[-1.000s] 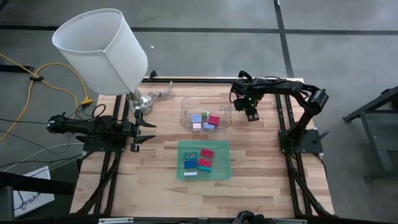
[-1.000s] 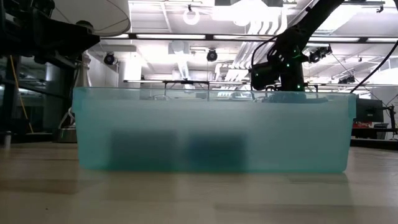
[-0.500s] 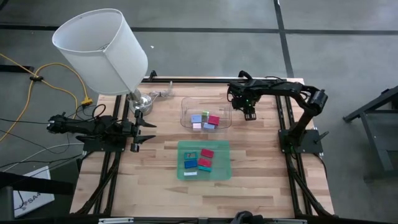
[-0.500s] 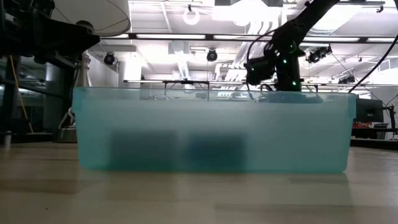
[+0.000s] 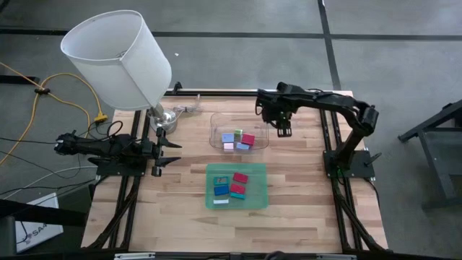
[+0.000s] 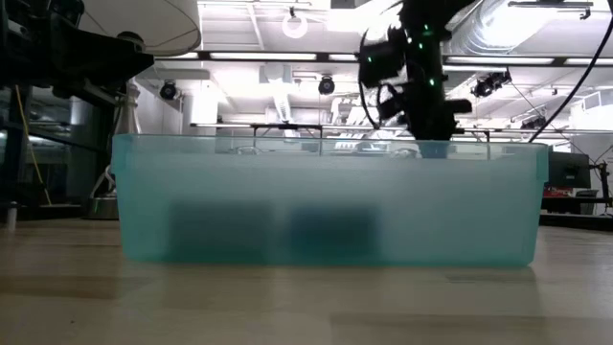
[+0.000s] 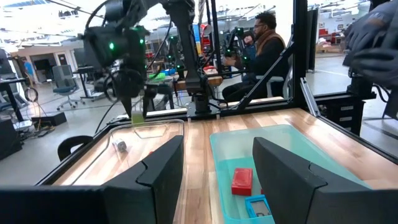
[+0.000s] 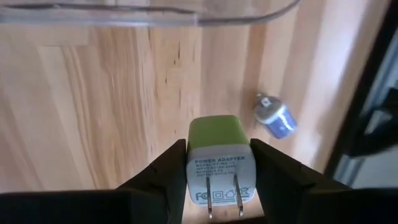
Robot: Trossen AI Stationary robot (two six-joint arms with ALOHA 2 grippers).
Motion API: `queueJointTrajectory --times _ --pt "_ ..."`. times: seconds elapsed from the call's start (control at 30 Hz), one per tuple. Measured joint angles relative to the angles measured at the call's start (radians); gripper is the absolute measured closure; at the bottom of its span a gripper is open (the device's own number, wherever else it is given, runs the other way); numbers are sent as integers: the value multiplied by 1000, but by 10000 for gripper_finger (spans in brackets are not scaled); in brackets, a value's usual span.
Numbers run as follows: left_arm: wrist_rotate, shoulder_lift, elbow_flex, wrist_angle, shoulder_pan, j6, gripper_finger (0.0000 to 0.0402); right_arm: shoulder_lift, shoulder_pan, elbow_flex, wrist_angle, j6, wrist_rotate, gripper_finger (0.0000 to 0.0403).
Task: Pick & Place Office items
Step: Put the green charger adapter into transparent bin
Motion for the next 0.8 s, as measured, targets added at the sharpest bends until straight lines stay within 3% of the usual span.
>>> queueJointTrajectory --times 0.3,0.6,0.8 --pt "0 0 0 0 0 0 215 0 82 155 -41 7 23 257" --pt "0 0 0 0 0 0 215 -1 148 180 136 -15 13 256" --pt "0 0 0 0 0 0 215 13 157 180 304 -23 -119 257"
